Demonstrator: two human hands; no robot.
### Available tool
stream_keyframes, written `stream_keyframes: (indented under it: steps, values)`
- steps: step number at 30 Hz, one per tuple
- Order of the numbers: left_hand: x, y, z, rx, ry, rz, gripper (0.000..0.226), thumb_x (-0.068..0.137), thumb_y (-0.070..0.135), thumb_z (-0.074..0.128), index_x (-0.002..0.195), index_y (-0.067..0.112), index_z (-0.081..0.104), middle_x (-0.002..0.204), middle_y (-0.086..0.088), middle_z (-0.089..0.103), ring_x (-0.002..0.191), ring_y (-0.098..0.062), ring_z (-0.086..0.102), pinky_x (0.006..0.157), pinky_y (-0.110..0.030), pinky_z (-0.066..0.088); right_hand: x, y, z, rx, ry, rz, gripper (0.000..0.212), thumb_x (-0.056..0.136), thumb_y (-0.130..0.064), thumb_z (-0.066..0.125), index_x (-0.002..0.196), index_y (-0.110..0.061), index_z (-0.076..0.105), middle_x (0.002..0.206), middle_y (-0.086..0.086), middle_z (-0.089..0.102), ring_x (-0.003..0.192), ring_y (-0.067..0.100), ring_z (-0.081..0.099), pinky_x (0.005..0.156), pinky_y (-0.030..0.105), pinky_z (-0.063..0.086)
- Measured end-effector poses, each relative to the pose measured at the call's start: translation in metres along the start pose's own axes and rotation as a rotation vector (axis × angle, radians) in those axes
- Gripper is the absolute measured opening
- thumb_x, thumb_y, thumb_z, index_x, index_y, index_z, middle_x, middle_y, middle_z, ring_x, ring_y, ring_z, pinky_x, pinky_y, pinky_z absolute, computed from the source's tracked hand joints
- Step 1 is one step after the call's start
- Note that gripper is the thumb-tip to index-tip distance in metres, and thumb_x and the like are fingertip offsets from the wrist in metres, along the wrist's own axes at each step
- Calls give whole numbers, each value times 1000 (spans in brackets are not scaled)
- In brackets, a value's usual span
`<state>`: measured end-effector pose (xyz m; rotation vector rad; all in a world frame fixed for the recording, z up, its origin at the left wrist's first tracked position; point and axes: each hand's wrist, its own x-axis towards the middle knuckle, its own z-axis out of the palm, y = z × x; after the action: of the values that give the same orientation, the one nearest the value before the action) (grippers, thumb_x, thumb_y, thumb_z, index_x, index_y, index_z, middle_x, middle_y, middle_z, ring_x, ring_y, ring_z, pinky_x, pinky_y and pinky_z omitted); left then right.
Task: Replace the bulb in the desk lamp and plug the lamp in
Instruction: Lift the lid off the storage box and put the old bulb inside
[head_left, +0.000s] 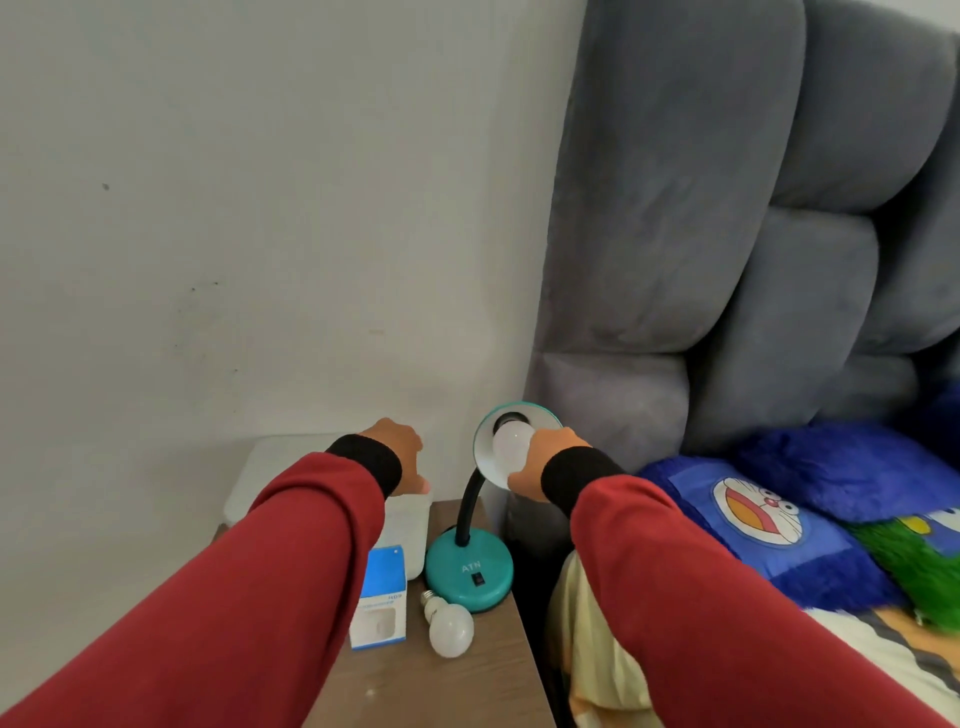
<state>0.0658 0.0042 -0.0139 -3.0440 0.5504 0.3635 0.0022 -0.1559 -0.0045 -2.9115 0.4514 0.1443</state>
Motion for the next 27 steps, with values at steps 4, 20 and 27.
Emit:
stream_keyframes:
  steps: [4, 20, 27]
  values:
    - [-31, -15, -11, 101, -42, -93, 63, 87, 48, 57, 136, 11, 48, 140, -7, 50, 129, -23, 47, 104, -33, 41, -16, -13, -10, -123, -75, -72, 63, 86, -34, 60, 139, -10, 38, 136, 11, 51, 124, 28, 50, 99, 32, 43]
    - [-111, -130, -54, 131, 11, -342, 65, 86, 50, 58, 136, 12, 48, 140, -5, 51, 129, -24, 48, 106, -34, 40, -44, -117, -34, -227, -58, -221, 54, 85, -42, 60, 123, -5, 55, 126, 12, 59, 114, 28, 58, 81, 31, 43]
    - [-55, -172, -42, 85, -27, -373, 66, 86, 51, 57, 137, 11, 46, 141, -6, 50, 129, -25, 47, 105, -34, 39, 31, -145, -9, -259, -123, -229, 55, 85, -47, 56, 123, -6, 55, 128, 10, 57, 113, 28, 56, 84, 33, 44]
